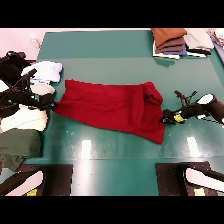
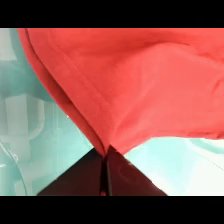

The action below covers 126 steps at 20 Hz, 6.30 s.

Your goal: Fold the shirts.

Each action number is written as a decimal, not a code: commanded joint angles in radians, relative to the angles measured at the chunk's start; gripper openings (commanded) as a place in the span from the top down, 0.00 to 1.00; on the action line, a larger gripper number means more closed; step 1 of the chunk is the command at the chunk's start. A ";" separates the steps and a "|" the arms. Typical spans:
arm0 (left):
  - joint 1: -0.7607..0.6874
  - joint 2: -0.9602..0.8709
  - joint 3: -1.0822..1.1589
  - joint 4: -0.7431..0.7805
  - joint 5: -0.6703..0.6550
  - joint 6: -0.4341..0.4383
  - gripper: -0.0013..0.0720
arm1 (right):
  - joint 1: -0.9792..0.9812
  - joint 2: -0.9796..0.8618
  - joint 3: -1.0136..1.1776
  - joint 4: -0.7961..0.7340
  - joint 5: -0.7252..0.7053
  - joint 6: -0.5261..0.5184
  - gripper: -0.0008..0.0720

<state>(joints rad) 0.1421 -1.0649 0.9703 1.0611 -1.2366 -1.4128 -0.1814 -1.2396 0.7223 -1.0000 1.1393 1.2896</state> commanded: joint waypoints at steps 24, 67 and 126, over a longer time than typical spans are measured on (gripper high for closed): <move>0.000 0.232 0.841 -0.073 0.067 -0.158 0.95 | -0.202 0.277 1.287 0.002 0.300 0.126 0.97; -0.076 -0.064 -0.084 0.260 -0.107 -0.028 0.24 | -0.181 0.217 0.213 -0.248 0.197 0.078 0.46; -0.078 -0.581 0.309 -0.104 0.356 -0.045 0.95 | -0.138 -0.367 0.510 -0.072 -0.083 0.058 0.97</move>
<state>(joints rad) 0.0639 -1.6466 1.2644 0.9573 -0.8837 -1.4570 -0.3286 -1.6104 1.2152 -1.0725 1.1023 1.3499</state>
